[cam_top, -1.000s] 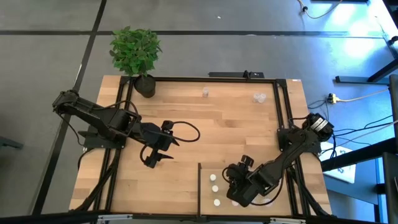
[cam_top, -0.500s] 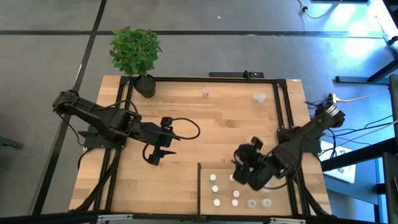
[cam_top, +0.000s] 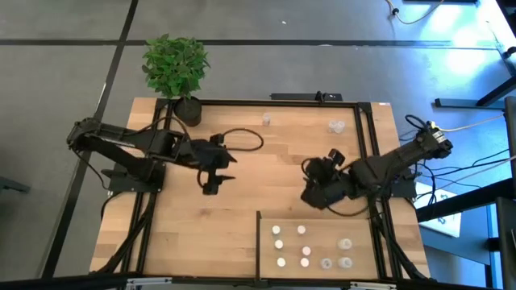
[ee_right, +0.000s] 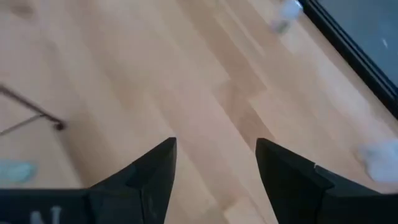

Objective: Pick and place medicine bottles onto shelf by color
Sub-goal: Put the left transparent pill bottle on the shelf aligned with the other transparent pill bottle

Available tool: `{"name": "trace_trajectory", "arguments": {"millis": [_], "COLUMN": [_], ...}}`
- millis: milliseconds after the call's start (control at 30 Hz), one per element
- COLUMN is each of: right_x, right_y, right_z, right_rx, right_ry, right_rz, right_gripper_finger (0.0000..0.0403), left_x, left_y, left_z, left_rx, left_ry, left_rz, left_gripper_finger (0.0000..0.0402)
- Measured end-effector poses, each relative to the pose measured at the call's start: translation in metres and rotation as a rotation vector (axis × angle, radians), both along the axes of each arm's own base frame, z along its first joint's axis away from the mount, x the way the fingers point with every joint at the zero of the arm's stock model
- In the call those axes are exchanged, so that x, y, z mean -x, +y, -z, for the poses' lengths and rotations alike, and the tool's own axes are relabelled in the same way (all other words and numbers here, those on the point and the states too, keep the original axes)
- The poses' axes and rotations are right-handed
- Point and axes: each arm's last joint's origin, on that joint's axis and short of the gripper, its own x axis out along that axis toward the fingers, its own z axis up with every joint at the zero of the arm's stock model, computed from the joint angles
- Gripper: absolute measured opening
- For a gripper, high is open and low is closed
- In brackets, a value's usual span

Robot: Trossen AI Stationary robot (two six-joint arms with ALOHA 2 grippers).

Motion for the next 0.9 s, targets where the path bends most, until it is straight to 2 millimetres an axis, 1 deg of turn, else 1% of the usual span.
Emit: {"name": "trace_trajectory", "arguments": {"millis": [200,433,667,900], "right_x": [-0.004,-0.003,0.001,0.008], "right_y": [-0.043,-0.089,-0.127,-0.162], "right_z": [0.004,0.006,0.007,0.007], "right_rx": [-0.048,-0.054,-0.119,-0.134], "right_ry": [0.114,0.305,0.372,0.427], "right_rz": [0.177,0.171,0.262,0.287], "right_gripper_finger": [0.0222,0.0222,0.0222,0.0222], "left_x": [-0.002,-0.003,-0.004,-0.018], "left_y": [0.021,0.038,0.044,0.053], "left_z": [0.000,0.000,0.002,0.018], "left_rx": [0.001,0.004,0.007,-0.004], "left_ry": [0.000,0.000,0.012,0.085], "left_rz": [-0.083,-0.145,-0.167,-0.193], "left_gripper_finger": [0.0247,0.0247,0.0247,0.0247]}}
